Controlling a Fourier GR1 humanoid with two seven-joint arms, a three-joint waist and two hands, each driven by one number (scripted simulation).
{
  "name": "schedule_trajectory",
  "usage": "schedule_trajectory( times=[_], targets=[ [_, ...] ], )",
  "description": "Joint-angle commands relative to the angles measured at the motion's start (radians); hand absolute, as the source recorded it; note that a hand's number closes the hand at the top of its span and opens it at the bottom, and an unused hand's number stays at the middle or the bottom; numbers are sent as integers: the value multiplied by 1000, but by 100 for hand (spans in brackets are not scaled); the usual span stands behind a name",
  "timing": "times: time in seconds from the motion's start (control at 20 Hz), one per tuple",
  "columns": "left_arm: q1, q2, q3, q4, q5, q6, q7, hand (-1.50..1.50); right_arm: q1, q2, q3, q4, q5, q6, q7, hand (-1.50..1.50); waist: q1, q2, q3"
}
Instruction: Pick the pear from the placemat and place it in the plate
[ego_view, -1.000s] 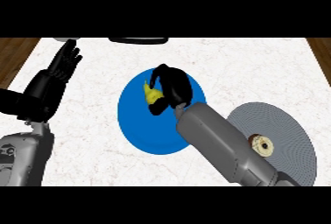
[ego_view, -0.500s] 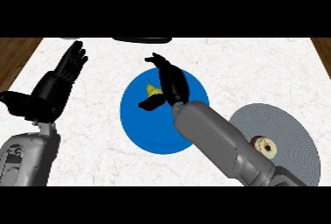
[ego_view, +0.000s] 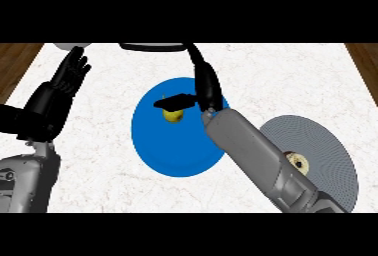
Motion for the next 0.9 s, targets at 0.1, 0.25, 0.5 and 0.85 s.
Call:
schedule_trajectory(
  times=[0.1,0.25,0.5,0.85],
  targets=[
    [-19,18,32,16,-8,14,26,0,104,-54,-113,-60,-50,49,-107,-150,-45,-10,0],
    [3,-18,5,8,-25,30,9,0,199,-71,-158,-81,-73,104,-201,-150,-45,-9,0],
    [81,5,37,2,-7,-7,-50,0,310,-261,-205,-249,-101,274,-188,-150,-52,-13,-1],
    [37,1,39,-17,-8,-1,2,0,383,-348,-313,-226,-83,426,-283,-150,-42,-9,-1]
  ],
)
